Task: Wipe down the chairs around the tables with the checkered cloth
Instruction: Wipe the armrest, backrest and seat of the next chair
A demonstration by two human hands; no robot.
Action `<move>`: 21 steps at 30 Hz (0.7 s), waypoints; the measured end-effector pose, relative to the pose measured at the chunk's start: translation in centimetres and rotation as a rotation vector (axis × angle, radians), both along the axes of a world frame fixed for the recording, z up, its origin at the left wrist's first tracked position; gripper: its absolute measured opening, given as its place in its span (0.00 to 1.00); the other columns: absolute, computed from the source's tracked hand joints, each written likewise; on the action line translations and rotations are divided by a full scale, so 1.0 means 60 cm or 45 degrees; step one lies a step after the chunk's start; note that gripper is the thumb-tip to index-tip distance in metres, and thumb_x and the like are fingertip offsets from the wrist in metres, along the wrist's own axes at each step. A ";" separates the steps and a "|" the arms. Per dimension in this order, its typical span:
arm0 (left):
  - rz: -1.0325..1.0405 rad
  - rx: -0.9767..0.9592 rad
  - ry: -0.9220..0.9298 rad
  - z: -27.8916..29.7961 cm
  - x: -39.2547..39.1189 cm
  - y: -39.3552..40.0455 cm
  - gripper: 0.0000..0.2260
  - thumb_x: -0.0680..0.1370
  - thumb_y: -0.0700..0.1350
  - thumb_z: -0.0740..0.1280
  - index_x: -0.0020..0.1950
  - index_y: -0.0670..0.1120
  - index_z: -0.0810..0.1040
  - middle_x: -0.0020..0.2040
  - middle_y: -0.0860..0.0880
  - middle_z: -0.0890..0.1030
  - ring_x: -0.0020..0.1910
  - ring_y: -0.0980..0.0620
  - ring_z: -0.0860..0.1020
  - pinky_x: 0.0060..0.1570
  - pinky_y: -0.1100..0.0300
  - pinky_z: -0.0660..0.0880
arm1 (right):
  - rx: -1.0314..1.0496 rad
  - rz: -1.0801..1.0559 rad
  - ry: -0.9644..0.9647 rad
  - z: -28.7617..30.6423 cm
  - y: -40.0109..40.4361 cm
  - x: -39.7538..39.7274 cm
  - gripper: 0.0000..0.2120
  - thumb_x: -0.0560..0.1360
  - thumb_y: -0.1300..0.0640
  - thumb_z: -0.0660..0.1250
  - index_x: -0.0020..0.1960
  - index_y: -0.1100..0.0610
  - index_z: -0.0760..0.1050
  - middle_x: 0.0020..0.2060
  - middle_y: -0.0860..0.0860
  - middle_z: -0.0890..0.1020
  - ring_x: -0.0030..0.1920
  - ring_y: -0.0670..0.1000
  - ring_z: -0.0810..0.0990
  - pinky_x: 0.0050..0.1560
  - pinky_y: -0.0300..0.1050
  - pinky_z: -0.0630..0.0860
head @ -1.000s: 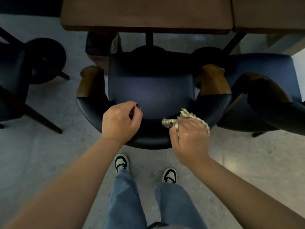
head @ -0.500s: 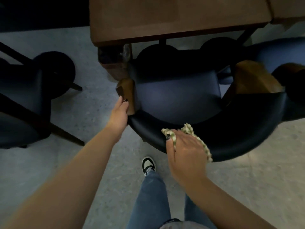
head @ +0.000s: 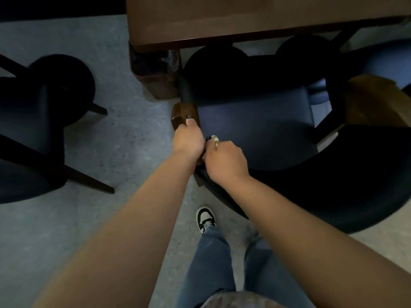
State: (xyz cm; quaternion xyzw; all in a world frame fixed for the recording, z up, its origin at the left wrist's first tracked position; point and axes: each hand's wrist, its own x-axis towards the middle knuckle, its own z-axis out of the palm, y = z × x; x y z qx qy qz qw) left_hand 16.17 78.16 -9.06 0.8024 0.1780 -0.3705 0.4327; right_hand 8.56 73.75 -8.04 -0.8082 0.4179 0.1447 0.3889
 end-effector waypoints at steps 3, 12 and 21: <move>-0.150 0.183 -0.183 -0.012 0.001 -0.004 0.22 0.84 0.49 0.48 0.68 0.35 0.70 0.65 0.35 0.74 0.63 0.36 0.72 0.59 0.52 0.68 | 0.141 -0.088 0.154 -0.036 -0.020 0.030 0.24 0.82 0.48 0.50 0.56 0.64 0.77 0.55 0.63 0.79 0.55 0.62 0.77 0.46 0.46 0.67; -0.107 0.272 -0.254 -0.034 -0.003 0.000 0.20 0.84 0.51 0.49 0.61 0.38 0.74 0.59 0.37 0.77 0.49 0.43 0.73 0.46 0.58 0.62 | 0.701 -0.663 -0.140 -0.101 -0.068 0.117 0.20 0.79 0.45 0.56 0.48 0.58 0.80 0.45 0.57 0.83 0.46 0.54 0.82 0.44 0.45 0.78; -0.041 0.291 -0.289 -0.028 -0.004 -0.001 0.20 0.83 0.51 0.51 0.55 0.40 0.77 0.49 0.43 0.78 0.47 0.44 0.75 0.46 0.54 0.68 | 1.013 -0.615 -0.206 -0.136 -0.063 0.203 0.17 0.79 0.52 0.58 0.52 0.66 0.77 0.43 0.59 0.80 0.42 0.55 0.76 0.41 0.48 0.76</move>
